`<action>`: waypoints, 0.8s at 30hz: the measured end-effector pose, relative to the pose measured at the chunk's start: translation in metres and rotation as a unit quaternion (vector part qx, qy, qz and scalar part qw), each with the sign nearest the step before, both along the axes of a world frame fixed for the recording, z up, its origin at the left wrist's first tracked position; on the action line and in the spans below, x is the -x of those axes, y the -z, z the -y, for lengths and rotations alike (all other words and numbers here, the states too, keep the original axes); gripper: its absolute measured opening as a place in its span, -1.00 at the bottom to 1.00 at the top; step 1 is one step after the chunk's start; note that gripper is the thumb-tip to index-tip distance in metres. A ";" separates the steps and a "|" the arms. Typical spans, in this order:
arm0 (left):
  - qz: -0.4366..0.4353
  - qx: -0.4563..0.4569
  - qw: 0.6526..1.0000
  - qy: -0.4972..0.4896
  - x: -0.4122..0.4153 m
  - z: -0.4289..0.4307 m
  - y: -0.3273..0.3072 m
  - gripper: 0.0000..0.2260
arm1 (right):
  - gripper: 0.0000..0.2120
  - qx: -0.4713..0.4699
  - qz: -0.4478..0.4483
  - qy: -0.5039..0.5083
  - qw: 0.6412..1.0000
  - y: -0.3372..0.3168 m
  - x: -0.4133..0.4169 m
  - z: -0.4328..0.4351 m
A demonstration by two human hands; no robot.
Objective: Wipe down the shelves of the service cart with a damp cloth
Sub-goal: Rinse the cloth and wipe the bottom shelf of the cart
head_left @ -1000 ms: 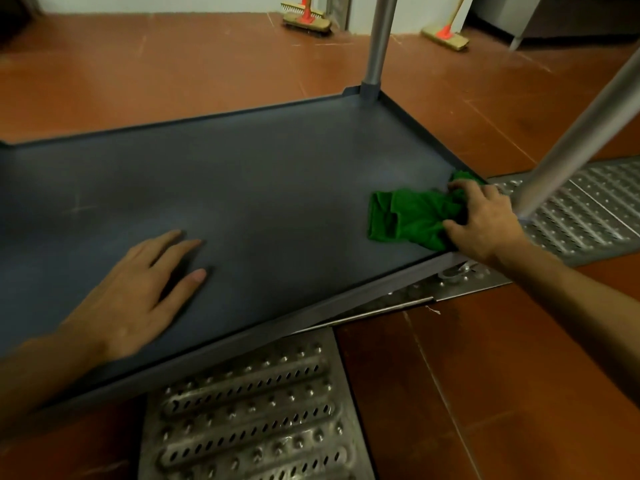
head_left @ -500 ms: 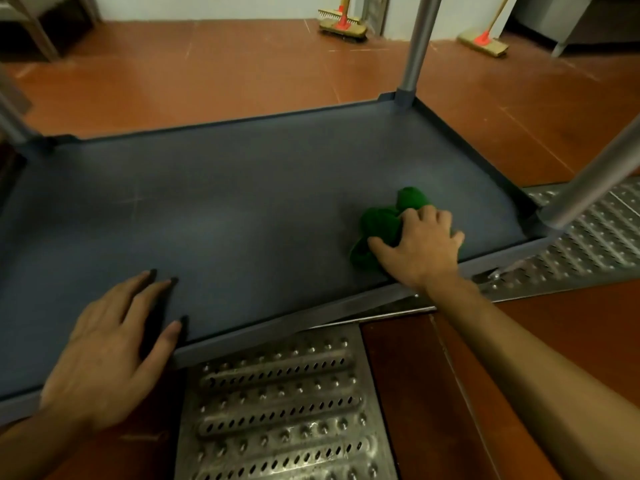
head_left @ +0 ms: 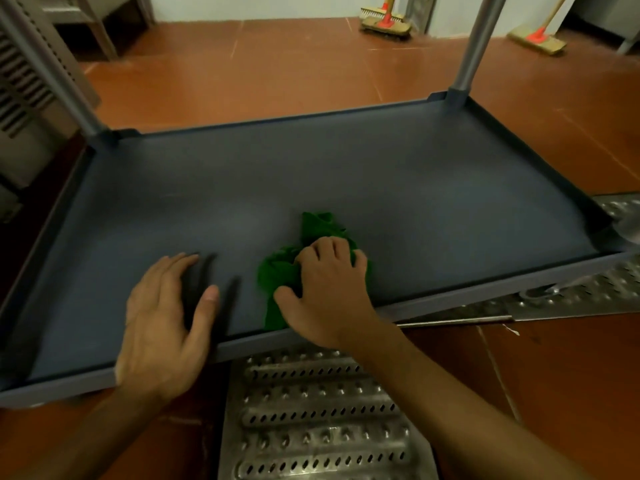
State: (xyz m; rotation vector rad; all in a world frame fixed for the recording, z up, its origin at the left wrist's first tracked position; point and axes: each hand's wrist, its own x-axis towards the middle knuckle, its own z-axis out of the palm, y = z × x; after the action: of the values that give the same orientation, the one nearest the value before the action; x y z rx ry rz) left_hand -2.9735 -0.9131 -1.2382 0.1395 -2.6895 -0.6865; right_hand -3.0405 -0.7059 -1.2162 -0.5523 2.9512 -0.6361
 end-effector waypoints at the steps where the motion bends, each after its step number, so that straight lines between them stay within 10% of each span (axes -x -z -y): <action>1: -0.012 -0.005 1.000 -0.007 0.000 0.002 0.001 -0.42 | -0.46 0.001 0.009 -0.031 0.999 -0.001 -0.001 0.010; 9: -0.091 -0.155 0.976 -0.120 -0.002 0.025 -0.007 -0.52 | -0.57 0.019 -0.019 -0.207 0.978 0.000 -0.006 0.097; 24: 0.002 -0.032 0.987 -0.156 -0.011 0.091 0.008 -0.45 | -0.52 0.005 -0.181 -0.252 0.951 0.027 0.063 0.192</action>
State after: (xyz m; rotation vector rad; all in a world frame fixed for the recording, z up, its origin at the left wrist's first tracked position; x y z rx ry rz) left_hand -2.9628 -1.0040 -1.2458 0.5647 -2.5682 -0.6724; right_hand -3.1037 -0.8981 -1.2433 -1.5009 2.9118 -0.5315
